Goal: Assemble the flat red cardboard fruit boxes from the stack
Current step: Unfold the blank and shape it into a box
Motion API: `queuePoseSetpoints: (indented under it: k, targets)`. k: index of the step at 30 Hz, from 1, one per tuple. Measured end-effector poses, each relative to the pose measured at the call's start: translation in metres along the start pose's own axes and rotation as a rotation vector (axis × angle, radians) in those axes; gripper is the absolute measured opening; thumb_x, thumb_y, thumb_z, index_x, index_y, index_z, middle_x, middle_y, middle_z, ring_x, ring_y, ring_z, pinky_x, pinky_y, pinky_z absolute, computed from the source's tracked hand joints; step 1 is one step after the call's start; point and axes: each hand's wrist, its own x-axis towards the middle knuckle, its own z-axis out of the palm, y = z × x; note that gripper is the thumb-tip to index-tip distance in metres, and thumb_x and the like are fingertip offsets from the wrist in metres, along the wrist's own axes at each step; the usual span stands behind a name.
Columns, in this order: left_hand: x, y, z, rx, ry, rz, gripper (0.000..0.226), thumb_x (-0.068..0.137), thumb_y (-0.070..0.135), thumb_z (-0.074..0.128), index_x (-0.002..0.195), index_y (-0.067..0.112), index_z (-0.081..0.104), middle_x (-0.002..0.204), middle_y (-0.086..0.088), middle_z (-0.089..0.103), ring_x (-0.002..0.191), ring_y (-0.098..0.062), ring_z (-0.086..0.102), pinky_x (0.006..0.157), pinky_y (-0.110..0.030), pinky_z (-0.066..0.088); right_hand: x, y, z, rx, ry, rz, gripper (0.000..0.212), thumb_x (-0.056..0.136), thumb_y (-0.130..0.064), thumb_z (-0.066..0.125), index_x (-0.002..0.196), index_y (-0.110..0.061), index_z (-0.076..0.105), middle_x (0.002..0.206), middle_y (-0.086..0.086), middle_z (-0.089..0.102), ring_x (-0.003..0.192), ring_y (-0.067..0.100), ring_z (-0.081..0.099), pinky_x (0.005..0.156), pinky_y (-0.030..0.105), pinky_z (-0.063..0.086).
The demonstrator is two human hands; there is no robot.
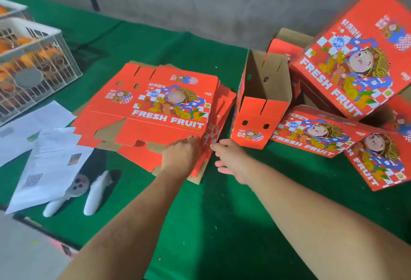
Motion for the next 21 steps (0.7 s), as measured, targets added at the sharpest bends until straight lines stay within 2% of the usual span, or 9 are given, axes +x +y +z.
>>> queuePoseSetpoints:
  k: [4,6,8,10,12,15,18,19,21]
  targets:
    - [-0.029,0.029,-0.014,-0.32,0.281,0.088,0.025,0.1,0.026,0.064,0.124,0.022,0.073,0.085,-0.008,0.076,0.077,-0.032,0.075,0.059,-0.038,0.054,0.01,-0.015,-0.007,0.249,-0.031,-0.025,0.016,0.101,-0.036,0.063,0.11,-0.022,0.065,0.113,0.009,0.071,0.093,0.024,0.068,0.074,0.034,0.057]
    - [-0.045,0.052,-0.013,-0.502,0.325,0.225,0.034,0.103,0.027,0.058,0.133,0.017,0.069,0.113,-0.007,0.077,0.102,-0.027,0.075,0.079,-0.041,0.061,0.014,-0.022,-0.016,0.378,0.039,-0.08,0.016,0.101,-0.018,0.064,0.116,-0.02,0.064,0.108,0.009,0.073,0.081,0.022,0.069,0.067,0.029,0.058]
    - [-0.055,0.067,-0.01,-0.674,0.241,0.299,0.042,0.106,0.034,0.053,0.143,0.015,0.061,0.144,-0.003,0.063,0.133,-0.02,0.06,0.11,-0.04,0.05,0.012,-0.024,-0.027,0.411,0.114,-0.165,0.022,0.1,-0.007,0.063,0.118,-0.02,0.065,0.112,0.01,0.076,0.091,0.026,0.073,0.08,0.036,0.061]
    - [-0.056,0.066,-0.009,-0.775,0.184,0.339,0.045,0.106,0.041,0.054,0.145,0.018,0.059,0.153,0.005,0.055,0.144,-0.011,0.048,0.121,-0.042,0.037,0.003,-0.021,-0.041,0.419,0.107,-0.244,0.026,0.101,-0.004,0.06,0.123,-0.018,0.065,0.119,0.012,0.075,0.109,0.033,0.072,0.096,0.049,0.058]
    - [-0.052,0.058,-0.01,-0.792,0.205,0.35,0.04,0.106,0.041,0.053,0.138,0.02,0.064,0.153,0.006,0.054,0.143,-0.01,0.047,0.12,-0.047,0.034,-0.008,-0.013,-0.061,0.458,0.093,-0.289,0.028,0.103,-0.004,0.058,0.127,-0.018,0.064,0.122,0.013,0.074,0.111,0.033,0.071,0.094,0.05,0.057]
    - [-0.043,0.038,-0.011,-0.714,0.347,0.116,0.041,0.1,0.036,0.056,0.132,0.014,0.068,0.158,-0.012,0.046,0.139,-0.031,0.048,0.115,-0.048,0.036,-0.029,0.009,-0.098,0.518,0.105,-0.358,0.028,0.102,-0.004,0.059,0.12,-0.024,0.067,0.117,0.01,0.077,0.101,0.027,0.074,0.086,0.046,0.06]
    - [-0.032,0.014,-0.016,-0.676,0.419,-0.318,0.075,0.09,0.041,0.061,0.153,0.005,0.045,0.164,-0.037,0.015,0.153,-0.047,0.022,0.123,-0.052,0.022,-0.054,0.049,-0.146,0.557,0.12,-0.408,0.032,0.099,-0.009,0.061,0.121,-0.031,0.071,0.117,0.005,0.077,0.098,0.024,0.076,0.071,0.039,0.063]
    - [-0.029,0.008,-0.018,-0.736,0.383,-0.38,0.085,0.088,0.045,0.06,0.158,0.005,0.035,0.165,-0.036,0.011,0.156,-0.043,0.017,0.125,-0.048,0.019,-0.065,0.065,-0.163,0.559,0.138,-0.415,0.033,0.098,-0.013,0.063,0.12,-0.036,0.072,0.119,0.004,0.077,0.1,0.023,0.076,0.07,0.038,0.063]
    - [-0.026,0.008,-0.022,-1.027,0.244,-0.301,0.075,0.092,0.046,0.057,0.157,0.014,0.039,0.163,-0.016,0.035,0.151,-0.021,0.034,0.121,-0.035,0.026,-0.082,0.103,-0.194,0.544,0.187,-0.416,0.039,0.093,-0.02,0.065,0.127,-0.039,0.07,0.126,0.004,0.075,0.108,0.025,0.074,0.08,0.043,0.061]
